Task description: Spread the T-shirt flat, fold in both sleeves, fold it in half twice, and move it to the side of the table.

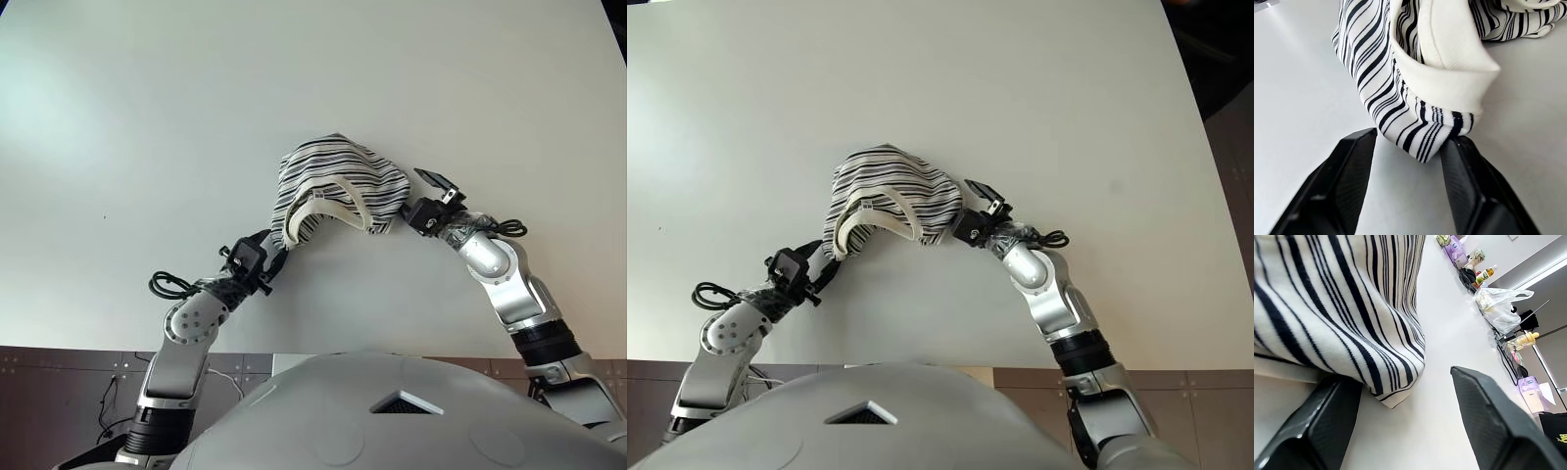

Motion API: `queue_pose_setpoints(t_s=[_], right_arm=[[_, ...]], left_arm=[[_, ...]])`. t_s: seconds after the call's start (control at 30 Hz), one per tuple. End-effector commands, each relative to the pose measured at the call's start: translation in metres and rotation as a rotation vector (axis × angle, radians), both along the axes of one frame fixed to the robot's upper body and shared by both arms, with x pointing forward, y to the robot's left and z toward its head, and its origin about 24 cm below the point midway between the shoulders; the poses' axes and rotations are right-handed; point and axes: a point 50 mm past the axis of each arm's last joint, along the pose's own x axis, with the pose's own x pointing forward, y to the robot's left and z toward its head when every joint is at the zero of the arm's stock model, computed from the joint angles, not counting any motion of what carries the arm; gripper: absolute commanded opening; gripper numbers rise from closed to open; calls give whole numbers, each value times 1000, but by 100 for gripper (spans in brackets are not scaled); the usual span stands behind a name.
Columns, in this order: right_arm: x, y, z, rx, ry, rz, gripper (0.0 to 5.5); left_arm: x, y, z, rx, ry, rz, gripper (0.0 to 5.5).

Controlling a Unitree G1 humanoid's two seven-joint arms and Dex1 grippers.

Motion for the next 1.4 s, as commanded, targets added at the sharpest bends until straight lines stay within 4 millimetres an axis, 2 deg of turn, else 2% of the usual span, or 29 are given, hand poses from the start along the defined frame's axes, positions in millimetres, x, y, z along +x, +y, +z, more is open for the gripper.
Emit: queue_pose_setpoints(t_s=[0.03,0.23,0.33,0.5,0.7,0.77,0.93,1.13,1.3,1.4], right_arm=[[-9,-3,-18,-35,80,-9,321],[-6,2,-22,-29,78,-7,321],[-5,3,-23,-30,76,-4,321],[-5,5,-25,-29,73,-3,321],[-4,7,-27,-26,68,-9,321],[-5,8,-28,-24,68,-11,321],[-4,9,-28,-20,62,-22,321],[-3,9,-28,-9,50,-42,321],[1,20,-6,120,-8,-15,321],[0,22,6,176,-13,1,321]], left_arm=[[6,20,2,-14,-10,124,229],[24,14,-3,-116,-4,185,229],[32,15,2,-177,-34,215,229],[32,26,-10,-62,7,233,229],[25,28,-15,24,71,171,229],[27,29,-15,36,84,172,200],[26,23,-1,62,116,119,116],[28,33,14,180,157,131,23],[53,27,38,268,-15,52,13],[74,17,68,224,-169,23,13]])
